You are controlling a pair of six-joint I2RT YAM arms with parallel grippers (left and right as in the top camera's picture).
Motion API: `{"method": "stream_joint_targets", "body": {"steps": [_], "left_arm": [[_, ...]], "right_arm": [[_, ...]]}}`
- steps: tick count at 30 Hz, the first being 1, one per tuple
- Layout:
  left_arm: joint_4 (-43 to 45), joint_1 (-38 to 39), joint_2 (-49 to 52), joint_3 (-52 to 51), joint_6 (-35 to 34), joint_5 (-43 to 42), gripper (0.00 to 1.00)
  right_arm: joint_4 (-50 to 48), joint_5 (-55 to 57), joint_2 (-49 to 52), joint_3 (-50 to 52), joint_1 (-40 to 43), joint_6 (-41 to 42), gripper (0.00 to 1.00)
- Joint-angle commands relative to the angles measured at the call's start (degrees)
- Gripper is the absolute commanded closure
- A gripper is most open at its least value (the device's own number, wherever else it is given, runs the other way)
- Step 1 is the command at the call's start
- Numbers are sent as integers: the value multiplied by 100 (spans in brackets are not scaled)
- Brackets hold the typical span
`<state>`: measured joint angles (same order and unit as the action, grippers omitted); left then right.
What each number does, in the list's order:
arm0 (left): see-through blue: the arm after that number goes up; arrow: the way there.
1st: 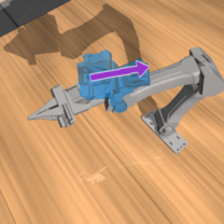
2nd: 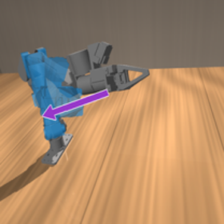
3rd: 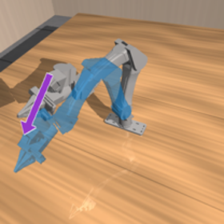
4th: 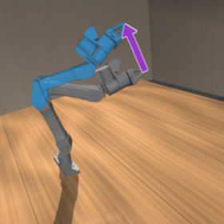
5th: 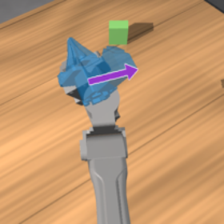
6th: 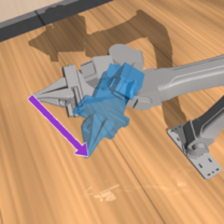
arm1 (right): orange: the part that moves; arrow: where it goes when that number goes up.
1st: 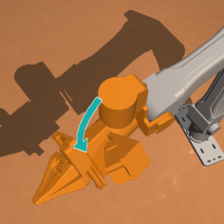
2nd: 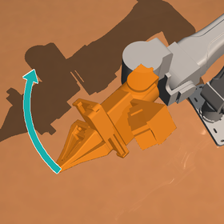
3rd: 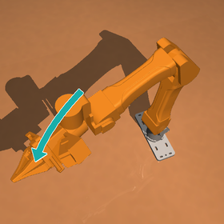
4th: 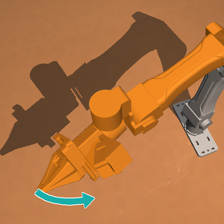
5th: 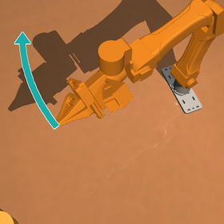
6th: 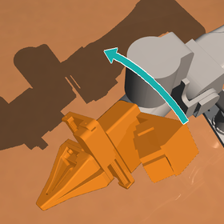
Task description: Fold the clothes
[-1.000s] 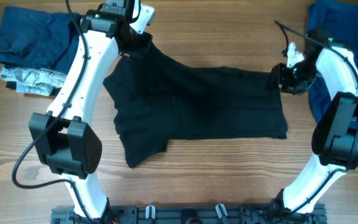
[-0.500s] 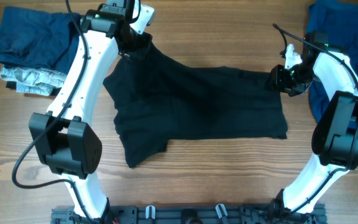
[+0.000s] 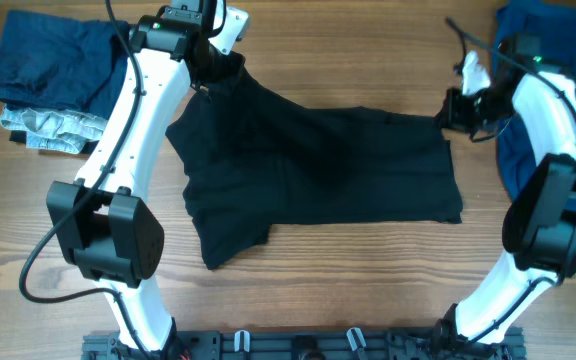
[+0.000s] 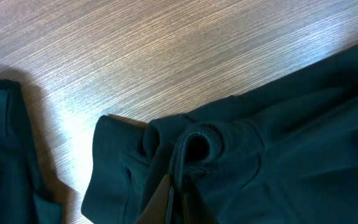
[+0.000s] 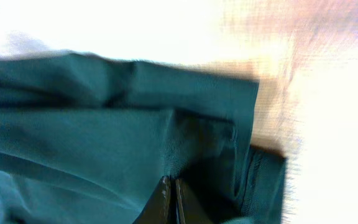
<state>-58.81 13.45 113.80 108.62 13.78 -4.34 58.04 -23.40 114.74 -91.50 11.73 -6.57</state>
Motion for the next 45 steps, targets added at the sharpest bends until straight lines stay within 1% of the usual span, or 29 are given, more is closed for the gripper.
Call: {"method": "stream_joint_targets", "body": {"steps": [1, 4, 8, 11, 14, 15, 16, 17, 18, 19, 22, 25, 27, 29, 34, 36, 39, 41, 45], "left_arm": [[76, 15, -133, 96, -79, 37, 96], [221, 15, -197, 96, -81, 146, 96], [640, -107, -505, 98, -382, 772, 96], [874, -249, -730, 101, -428, 761, 96], [868, -275, -807, 101, -546, 678, 96], [826, -269, -807, 101, -549, 623, 96], [752, -243, -791, 101, -546, 522, 96], [710, -227, -780, 101, -546, 476, 96], [678, -210, -780, 101, -546, 435, 96], [654, -190, -780, 101, -546, 391, 96], [647, -122, -778, 101, -546, 374, 96], [625, -44, -778, 101, -546, 374, 96], [629, -2, -776, 98, -549, 372, 96], [627, 17, -776, 98, -549, 374, 96], [605, 22, -772, 98, -573, 374, 96], [566, 22, -772, 98, -573, 376, 96], [520, 22, -772, 98, -570, 378, 96], [503, 22, -772, 98, -570, 378, 96], [501, 22, -772, 98, -570, 376, 96]], "right_arm": [[105, -188, -409, -647, -24, -149, 96], [138, -153, -417, -935, -22, -205, 96], [160, -17, -417, -1432, 17, -201, 96], [245, -22, -417, -1646, 90, -181, 96], [479, -20, -391, -1615, 94, -181, 96], [562, -17, -374, -1565, 94, -181, 87], [608, -20, -343, -1464, 87, -181, 71], [603, -20, -308, -1386, 81, -181, 58], [605, -22, -267, -1318, 70, -184, 50], [590, -22, -223, -1252, 48, -181, 45], [348, -66, 33, -1008, -98, -186, 44], [-201, -61, 402, -925, -369, -184, 45], [-737, -13, 761, -925, -673, -144, 45], [-1123, 282, 1047, -925, -925, 48, 46], [-1851, 1086, 1598, -925, -1495, 177, 46], [-1998, 1506, 1742, -925, -1674, 258, 46], [-2076, 1832, 1851, -925, -1788, 387, 48], [-2044, 2151, 1860, -925, -1827, 474, 50], [-1878, 2726, 1860, -925, -1825, 546, 50]]}}
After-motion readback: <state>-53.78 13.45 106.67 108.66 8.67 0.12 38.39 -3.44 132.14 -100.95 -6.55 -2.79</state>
